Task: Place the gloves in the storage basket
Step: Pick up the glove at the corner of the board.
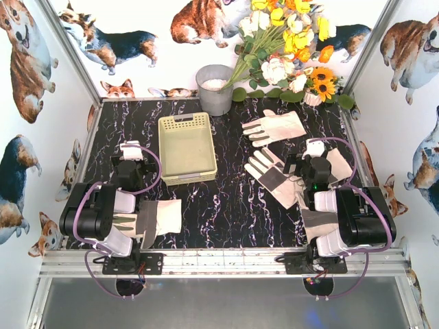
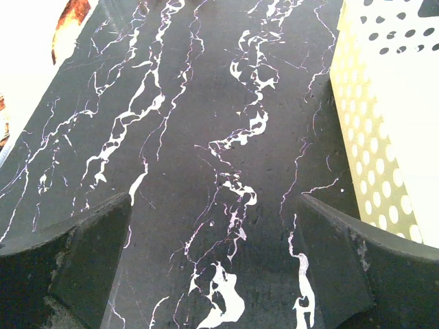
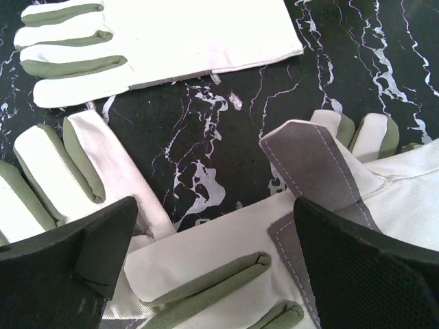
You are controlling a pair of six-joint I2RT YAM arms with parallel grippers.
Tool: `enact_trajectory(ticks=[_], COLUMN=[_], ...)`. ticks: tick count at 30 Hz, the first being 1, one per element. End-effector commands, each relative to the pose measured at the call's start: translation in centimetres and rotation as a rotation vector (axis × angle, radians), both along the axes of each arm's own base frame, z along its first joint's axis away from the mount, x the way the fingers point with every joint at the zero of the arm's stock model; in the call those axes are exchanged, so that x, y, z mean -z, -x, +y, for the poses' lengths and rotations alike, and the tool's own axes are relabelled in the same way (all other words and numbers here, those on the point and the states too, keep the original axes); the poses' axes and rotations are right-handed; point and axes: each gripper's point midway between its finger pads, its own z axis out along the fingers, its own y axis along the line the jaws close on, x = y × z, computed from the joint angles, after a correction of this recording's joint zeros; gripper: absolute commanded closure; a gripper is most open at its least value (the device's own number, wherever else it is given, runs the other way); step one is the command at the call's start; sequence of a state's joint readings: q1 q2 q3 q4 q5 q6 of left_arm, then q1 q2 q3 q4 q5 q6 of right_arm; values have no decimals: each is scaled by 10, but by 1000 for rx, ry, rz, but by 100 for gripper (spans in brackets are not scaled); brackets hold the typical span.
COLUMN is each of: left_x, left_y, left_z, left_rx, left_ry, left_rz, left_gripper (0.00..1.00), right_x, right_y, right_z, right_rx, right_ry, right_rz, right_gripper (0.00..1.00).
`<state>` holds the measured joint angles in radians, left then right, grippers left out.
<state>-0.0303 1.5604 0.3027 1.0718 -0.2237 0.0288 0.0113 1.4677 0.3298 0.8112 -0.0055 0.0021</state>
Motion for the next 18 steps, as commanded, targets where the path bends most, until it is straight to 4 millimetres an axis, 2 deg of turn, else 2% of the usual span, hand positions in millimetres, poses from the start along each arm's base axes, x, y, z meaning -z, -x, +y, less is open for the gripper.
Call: enact_trajectory(ticks=[1,13,15,18], left_x=[-8,-9,-14,-33], left_y=[-4,-4,-2,10], left_z=[3,3,7,20], left_rx=[-3,10,-12,-95], left_ry=[1,12,13,28], left_rz=[-28,-33,-51,-104], left_gripper=[0,0,0,0], right_x=[-10,-10,-16,-38], right_y=[-4,-3,-2,-3], right_z=[-1,-2,-5,-9], right_rx=[8,10,36,61], right_ry=[2,3,0,6], right_rz=[-46,-45,-64,-62], right_gripper=[0,0,0,0])
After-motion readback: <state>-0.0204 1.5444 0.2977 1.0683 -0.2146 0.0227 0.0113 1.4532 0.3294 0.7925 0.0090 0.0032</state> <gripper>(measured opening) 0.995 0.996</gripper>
